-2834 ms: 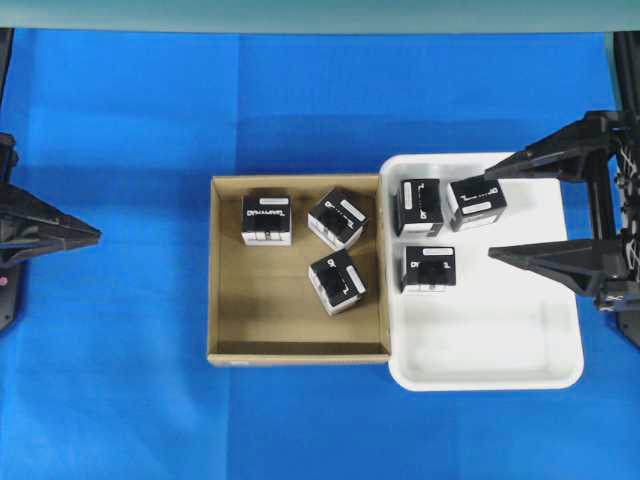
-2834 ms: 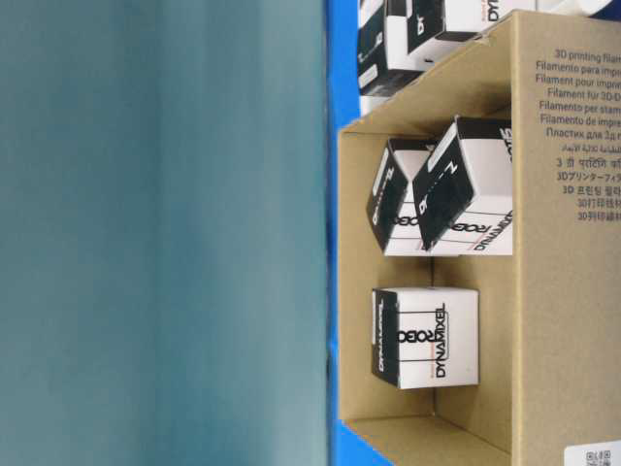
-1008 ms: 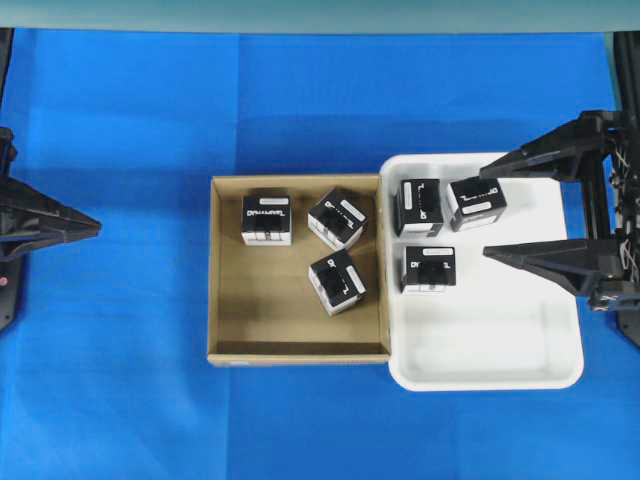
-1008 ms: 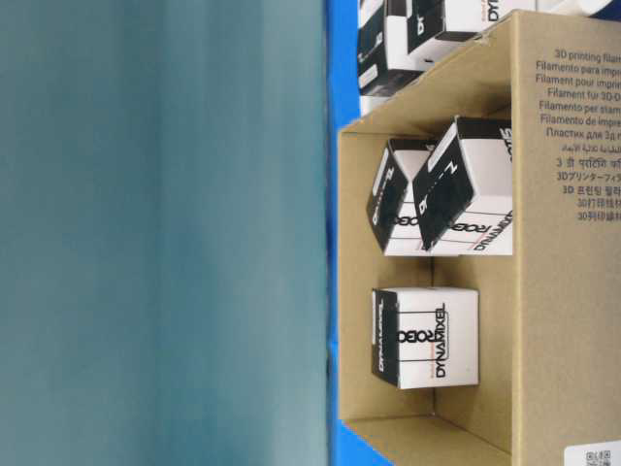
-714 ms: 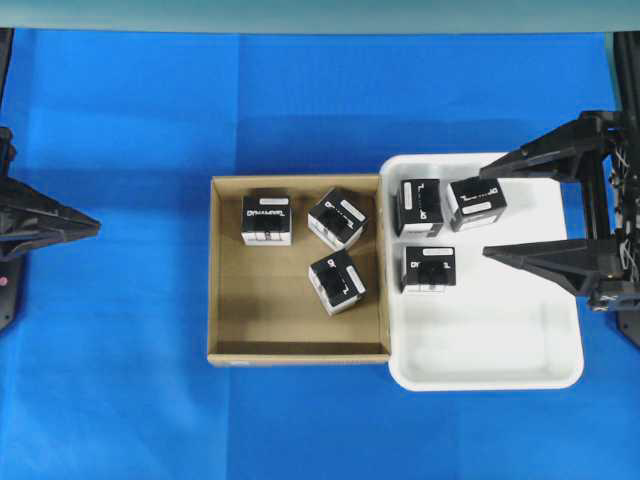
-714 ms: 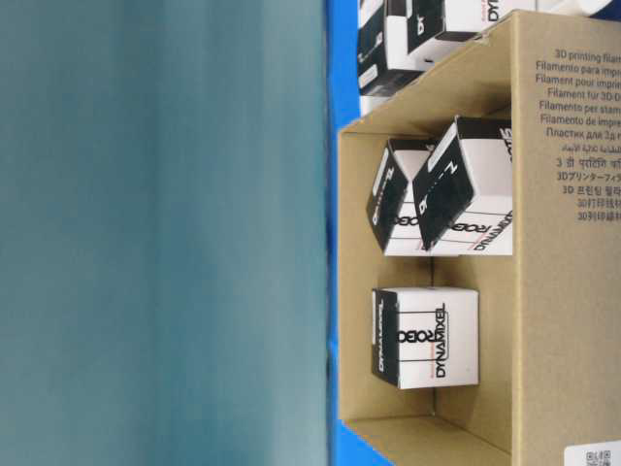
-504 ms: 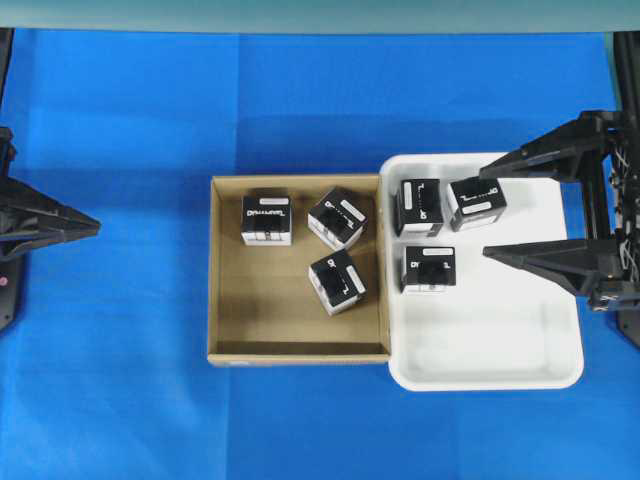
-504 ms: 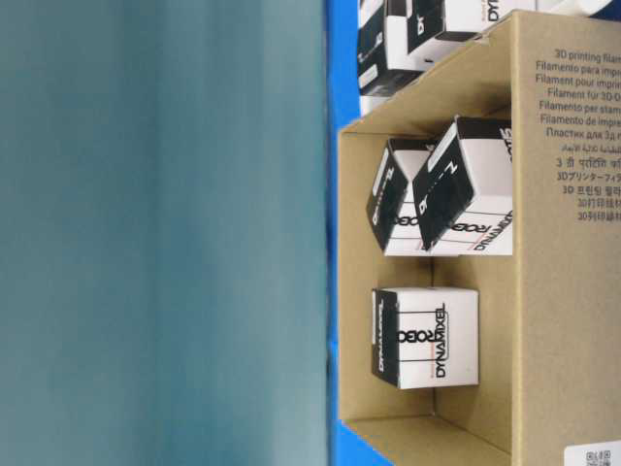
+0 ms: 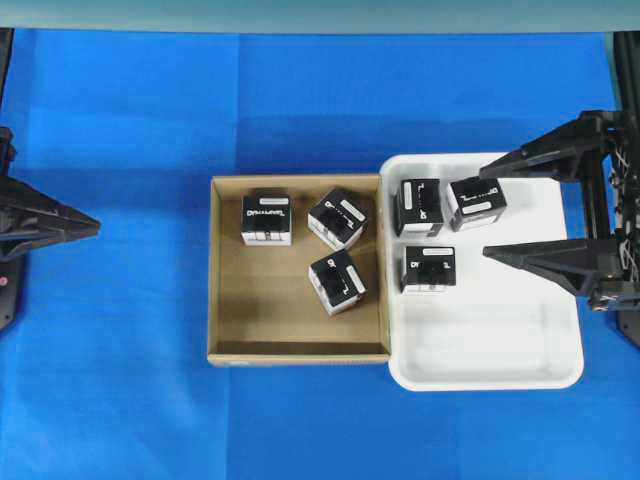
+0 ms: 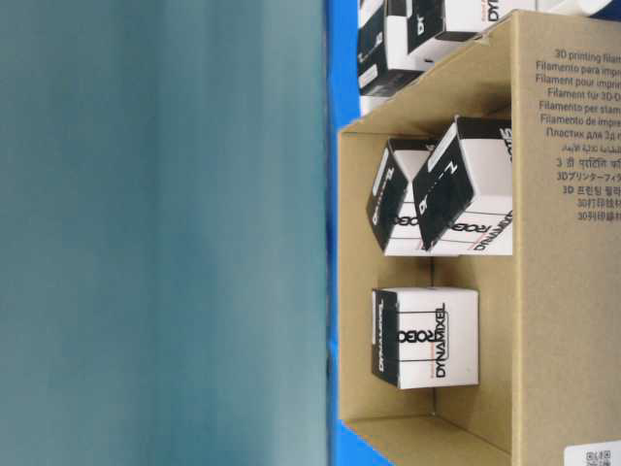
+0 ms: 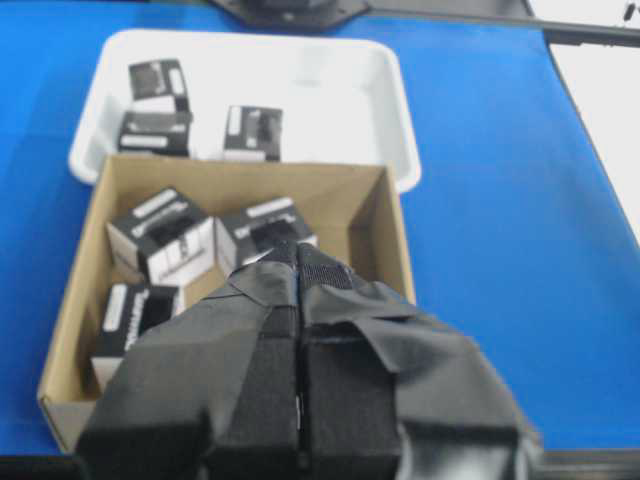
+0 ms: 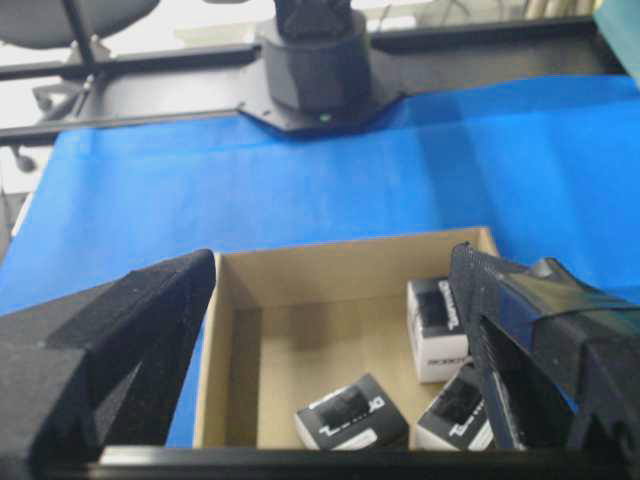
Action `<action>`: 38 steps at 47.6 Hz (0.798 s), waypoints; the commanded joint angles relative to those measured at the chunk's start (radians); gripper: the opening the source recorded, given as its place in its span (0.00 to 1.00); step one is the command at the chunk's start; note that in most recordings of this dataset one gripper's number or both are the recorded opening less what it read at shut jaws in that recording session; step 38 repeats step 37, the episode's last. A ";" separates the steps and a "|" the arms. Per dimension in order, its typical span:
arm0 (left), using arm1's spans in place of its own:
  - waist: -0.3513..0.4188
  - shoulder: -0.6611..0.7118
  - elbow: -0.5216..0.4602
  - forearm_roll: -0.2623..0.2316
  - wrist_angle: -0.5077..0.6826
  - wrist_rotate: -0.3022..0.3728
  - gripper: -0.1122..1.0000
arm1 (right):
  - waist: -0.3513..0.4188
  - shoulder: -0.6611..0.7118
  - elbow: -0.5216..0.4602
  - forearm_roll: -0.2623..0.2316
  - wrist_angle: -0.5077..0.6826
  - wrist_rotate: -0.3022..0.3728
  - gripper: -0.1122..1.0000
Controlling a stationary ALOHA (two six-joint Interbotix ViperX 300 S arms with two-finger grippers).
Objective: Pick a box that is randomly placed inside the cardboard box.
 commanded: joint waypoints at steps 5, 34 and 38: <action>-0.002 0.005 -0.025 0.003 -0.009 -0.002 0.04 | 0.002 0.002 -0.006 0.003 0.006 -0.002 0.96; -0.008 0.009 -0.023 0.003 -0.008 -0.011 0.04 | 0.002 -0.002 -0.006 0.003 0.015 0.000 0.96; -0.008 0.009 -0.023 0.003 -0.009 -0.011 0.04 | 0.002 -0.002 -0.006 0.003 0.028 0.000 0.96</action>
